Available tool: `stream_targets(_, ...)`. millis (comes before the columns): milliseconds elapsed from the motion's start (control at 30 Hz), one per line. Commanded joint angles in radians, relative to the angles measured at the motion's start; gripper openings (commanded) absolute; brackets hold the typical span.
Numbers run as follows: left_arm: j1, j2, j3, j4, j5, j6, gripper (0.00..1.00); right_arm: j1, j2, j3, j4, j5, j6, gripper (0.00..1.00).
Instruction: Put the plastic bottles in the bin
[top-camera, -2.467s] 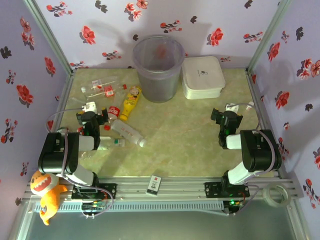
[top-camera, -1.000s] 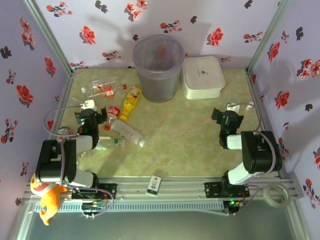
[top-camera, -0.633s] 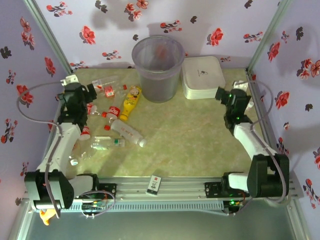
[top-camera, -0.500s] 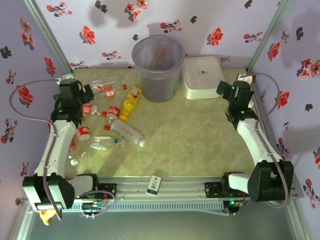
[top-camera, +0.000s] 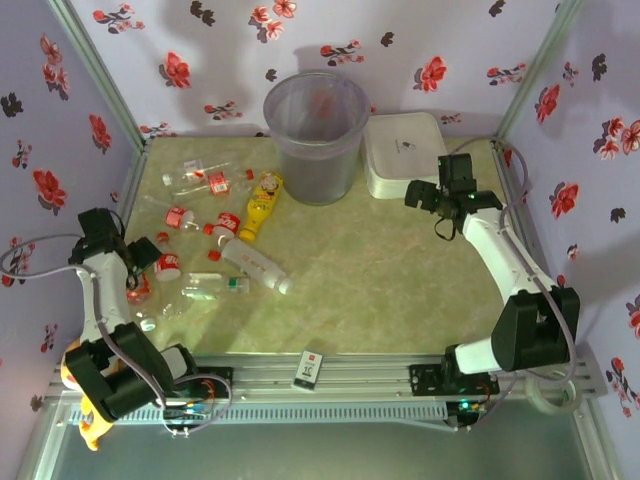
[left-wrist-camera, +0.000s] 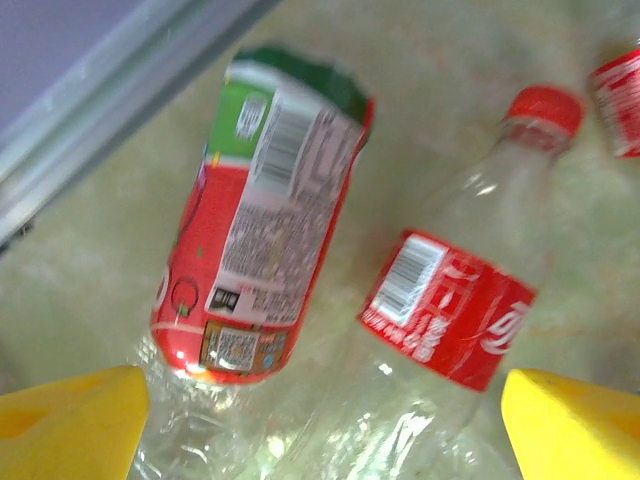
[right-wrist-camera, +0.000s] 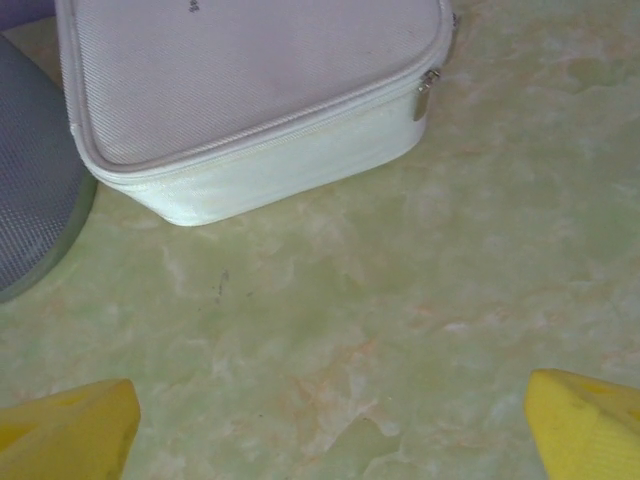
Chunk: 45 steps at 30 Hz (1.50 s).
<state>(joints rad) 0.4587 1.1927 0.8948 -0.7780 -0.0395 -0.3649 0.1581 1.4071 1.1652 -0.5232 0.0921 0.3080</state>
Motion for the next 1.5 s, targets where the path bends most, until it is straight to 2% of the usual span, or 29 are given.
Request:
stream_targets(0, 0.036, 0.044, 0.016, 0.013, 0.051, -0.020, 0.92, 0.012, 0.011, 0.029, -0.036, -0.043, 0.013, 0.99)
stream_targets(100, 0.086, 0.083, 0.015, 0.022, 0.053, -0.026, 0.88, 0.016, 0.013, 0.028, -0.028, -0.058, 0.025, 0.99)
stream_targets(233, 0.099, 0.136, 0.014, 0.023, 0.053, -0.017, 0.79, 0.018, 0.014, 0.031, -0.016, -0.066, 0.022, 0.99)
stream_targets(700, 0.107, 0.268, 0.013, 0.013, 0.027, -0.009, 0.78, 0.018, -0.002, 0.018, 0.029, -0.077, -0.005, 0.99)
stream_targets(767, 0.106, 0.282, 0.015, 0.009, 0.027, -0.010, 0.74, 0.018, 0.000, 0.020, 0.044, -0.106, 0.005, 0.99)
stream_targets(867, 0.106, 0.292, 0.015, 0.012, 0.030, -0.015, 0.71, 0.029, 0.016, 0.049, 0.067, -0.244, 0.011, 0.99)
stream_targets(1000, 0.106, 0.285, 0.014, 0.015, 0.034, -0.014, 0.61, 0.103, 0.023, 0.095, 0.111, -0.394, -0.029, 0.99)
stream_targets(1167, 0.106, 0.238, 0.011, 0.018, 0.038, -0.019, 0.49, 0.202, 0.047, 0.207, 0.082, -0.489, -0.065, 0.98)
stream_targets(1300, 0.106, 0.187, 0.019, 0.015, 0.083, -0.026, 0.47, 0.268, 0.080, 0.289, 0.064, -0.563, -0.060, 0.97)
stream_targets(1467, 0.102, 0.078, 0.072, -0.035, 0.125, -0.025, 0.47, 0.359, 0.113, 0.349, 0.091, -0.573, -0.030, 0.96)
